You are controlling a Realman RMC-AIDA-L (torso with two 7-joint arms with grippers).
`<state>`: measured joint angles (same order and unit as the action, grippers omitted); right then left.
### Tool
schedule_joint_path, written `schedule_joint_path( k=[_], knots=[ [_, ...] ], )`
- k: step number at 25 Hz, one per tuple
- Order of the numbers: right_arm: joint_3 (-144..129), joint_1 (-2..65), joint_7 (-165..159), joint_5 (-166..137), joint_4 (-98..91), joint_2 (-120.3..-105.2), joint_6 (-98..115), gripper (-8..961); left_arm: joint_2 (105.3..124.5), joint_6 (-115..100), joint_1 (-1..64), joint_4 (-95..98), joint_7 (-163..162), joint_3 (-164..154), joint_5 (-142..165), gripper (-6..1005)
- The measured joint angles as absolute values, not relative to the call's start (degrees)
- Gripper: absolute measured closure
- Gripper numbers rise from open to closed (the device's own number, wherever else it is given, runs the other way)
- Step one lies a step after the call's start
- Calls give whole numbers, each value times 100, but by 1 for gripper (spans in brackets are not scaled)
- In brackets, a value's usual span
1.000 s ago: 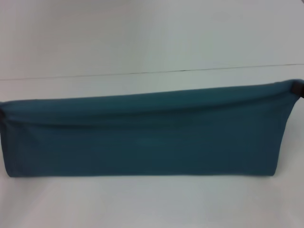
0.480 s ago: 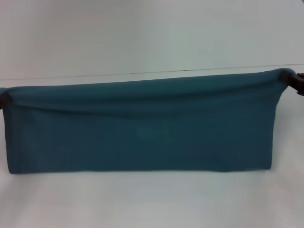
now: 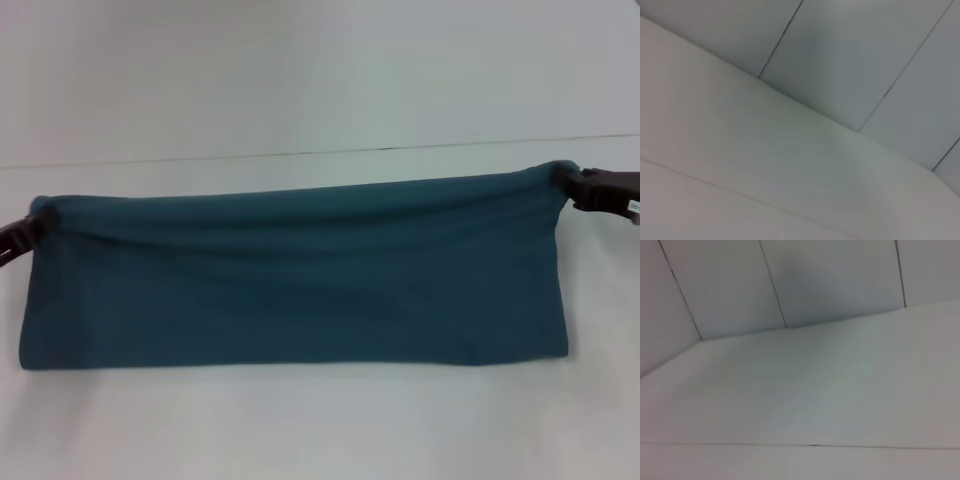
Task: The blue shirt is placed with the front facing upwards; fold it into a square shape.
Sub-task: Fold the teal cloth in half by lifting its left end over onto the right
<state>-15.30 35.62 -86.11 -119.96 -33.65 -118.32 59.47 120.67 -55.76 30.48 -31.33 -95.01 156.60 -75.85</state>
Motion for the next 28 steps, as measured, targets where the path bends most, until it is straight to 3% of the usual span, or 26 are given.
schedule_joint_path(
  k=[12, 28],
  knots=[
    [-1557, 4018, -7803, -11960, -2578, -11940, 4533, 897, 12142, -4600, 3366, -2934, -9457, 15565, -7619, 799],
    [-1600, 4259, -7491, -11754, -2210, -11950, 4039, 893, 12235, -4008, 3459, -2836, -9430, 15557, -7627, 769]
  ],
)
